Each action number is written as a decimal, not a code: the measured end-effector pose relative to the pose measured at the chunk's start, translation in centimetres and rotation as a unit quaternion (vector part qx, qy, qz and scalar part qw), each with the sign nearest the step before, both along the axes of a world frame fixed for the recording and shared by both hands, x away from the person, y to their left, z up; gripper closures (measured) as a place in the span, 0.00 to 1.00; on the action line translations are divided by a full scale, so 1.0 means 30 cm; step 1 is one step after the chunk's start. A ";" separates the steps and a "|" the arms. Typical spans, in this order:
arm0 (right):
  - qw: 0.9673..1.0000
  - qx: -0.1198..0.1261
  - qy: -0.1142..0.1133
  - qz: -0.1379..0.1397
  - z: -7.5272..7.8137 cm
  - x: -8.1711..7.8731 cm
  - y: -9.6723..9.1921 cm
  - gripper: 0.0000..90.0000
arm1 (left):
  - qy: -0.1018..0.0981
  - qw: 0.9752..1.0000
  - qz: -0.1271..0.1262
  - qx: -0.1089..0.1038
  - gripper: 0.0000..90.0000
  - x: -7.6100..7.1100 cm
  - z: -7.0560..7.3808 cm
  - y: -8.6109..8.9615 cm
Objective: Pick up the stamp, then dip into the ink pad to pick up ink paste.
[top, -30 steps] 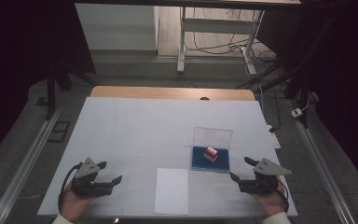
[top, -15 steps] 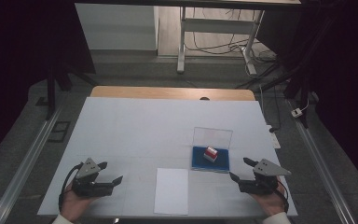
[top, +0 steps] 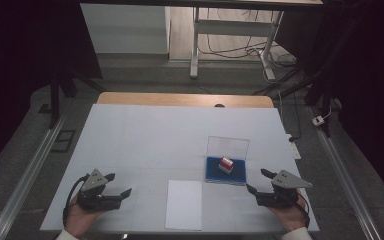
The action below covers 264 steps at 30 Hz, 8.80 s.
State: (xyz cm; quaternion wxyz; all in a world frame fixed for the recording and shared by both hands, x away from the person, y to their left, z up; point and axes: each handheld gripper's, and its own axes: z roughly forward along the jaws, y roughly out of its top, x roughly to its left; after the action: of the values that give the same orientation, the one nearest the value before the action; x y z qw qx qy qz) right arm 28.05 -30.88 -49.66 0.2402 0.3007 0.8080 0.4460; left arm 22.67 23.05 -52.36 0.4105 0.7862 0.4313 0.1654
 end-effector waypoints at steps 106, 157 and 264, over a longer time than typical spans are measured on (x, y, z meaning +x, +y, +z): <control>0.979 -0.138 0.122 0.086 0.056 0.294 0.311 0.77 | 0.012 1.000 -0.014 0.018 0.19 0.010 -0.014 -0.012; 0.993 -0.054 0.067 0.080 0.191 0.251 0.257 0.78 | 0.012 1.000 -0.009 0.020 0.19 0.012 -0.017 -0.007; 0.979 -0.145 0.134 0.055 0.042 0.288 0.330 0.79 | 0.012 1.000 -0.012 0.026 0.20 0.002 -0.014 -0.018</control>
State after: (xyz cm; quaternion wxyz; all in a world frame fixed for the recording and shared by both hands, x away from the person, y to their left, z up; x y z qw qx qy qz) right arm 36.70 -20.98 -48.39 0.1457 0.2748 0.9043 0.2923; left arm 22.71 22.51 -52.79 0.3862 0.8039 0.4223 0.1621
